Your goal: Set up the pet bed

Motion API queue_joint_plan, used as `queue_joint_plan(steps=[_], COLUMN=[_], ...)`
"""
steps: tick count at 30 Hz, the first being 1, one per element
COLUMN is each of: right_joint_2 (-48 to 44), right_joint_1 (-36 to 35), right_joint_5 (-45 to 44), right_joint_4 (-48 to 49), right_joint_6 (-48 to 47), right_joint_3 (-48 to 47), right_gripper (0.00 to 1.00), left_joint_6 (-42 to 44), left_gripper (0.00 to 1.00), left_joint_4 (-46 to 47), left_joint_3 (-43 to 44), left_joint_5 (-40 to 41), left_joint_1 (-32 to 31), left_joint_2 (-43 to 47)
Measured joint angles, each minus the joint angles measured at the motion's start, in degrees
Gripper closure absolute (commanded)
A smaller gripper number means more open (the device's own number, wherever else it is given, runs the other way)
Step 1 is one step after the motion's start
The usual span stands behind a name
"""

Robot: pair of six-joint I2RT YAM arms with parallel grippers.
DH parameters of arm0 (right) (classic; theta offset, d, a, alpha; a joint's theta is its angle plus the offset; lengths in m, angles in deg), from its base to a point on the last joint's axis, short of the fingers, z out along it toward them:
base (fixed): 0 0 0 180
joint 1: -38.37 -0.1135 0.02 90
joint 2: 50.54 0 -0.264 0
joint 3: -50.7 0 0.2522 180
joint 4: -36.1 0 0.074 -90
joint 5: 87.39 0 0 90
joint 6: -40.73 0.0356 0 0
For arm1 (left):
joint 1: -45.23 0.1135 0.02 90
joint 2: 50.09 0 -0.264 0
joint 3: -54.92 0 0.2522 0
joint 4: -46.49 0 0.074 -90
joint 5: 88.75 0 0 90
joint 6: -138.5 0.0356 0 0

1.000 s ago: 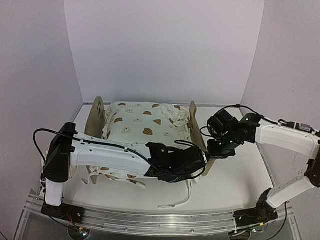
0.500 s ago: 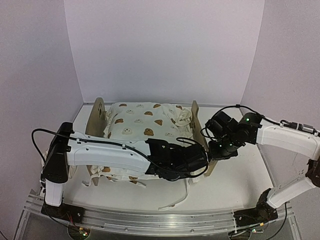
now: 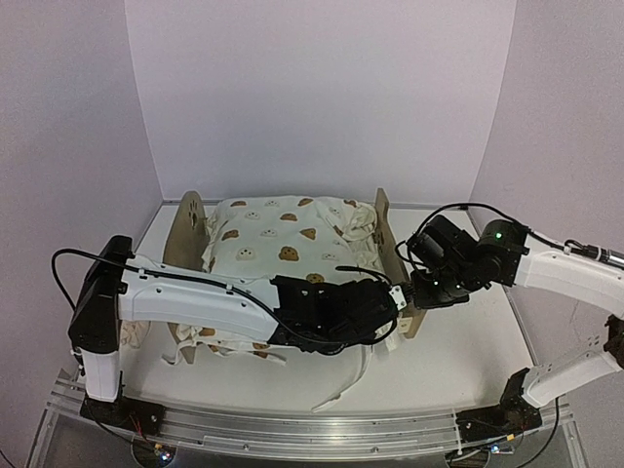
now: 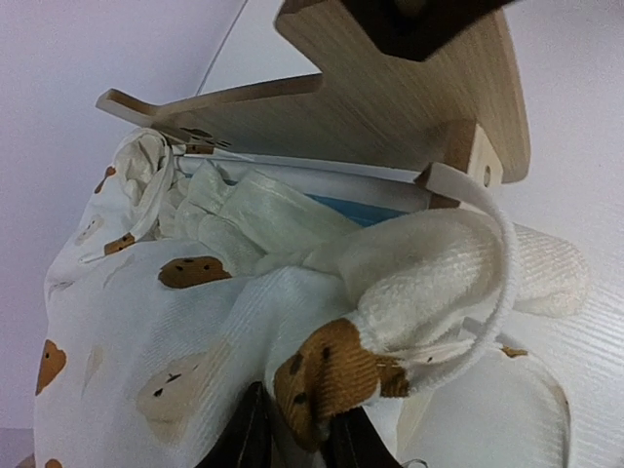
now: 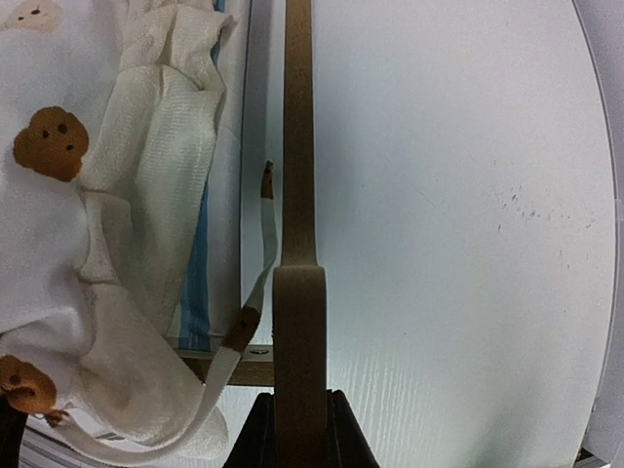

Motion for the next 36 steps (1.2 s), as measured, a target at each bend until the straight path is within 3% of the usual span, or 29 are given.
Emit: queue_joint_plan(steps=[7, 16, 26, 36], right_joint_2=[-1.56, -1.80, -1.80, -1.40], right_joint_1=[-1.94, -2.59, -3.63, -4.63], right_joint_5=[0.19, 1.58, 1.04, -3.00], right_joint_4=[3.44, 7.25, 6.90, 1.60], right_joint_6=[4.34, 7.22, 7.84, 4.96], right_joint_3=[5.66, 8.95, 8.19, -0.65], right_gripper=[1.00, 1.00, 1.00, 1.00], left_joint_6=[-4.64, -10.17, -12.33, -15.14], left_gripper=[0.80, 0.83, 0.83, 0.82], left_joint_4=[10.41, 13.31, 12.11, 5.76], left_joint_3=[-5.66, -7.77, -7.27, 0.29], left_joint_5=[0.00, -2.33, -5.11, 0.17], left_joint_1=[0.82, 0.89, 0.88, 0.94], left_joint_2=[1.16, 3.63, 4.92, 5.11])
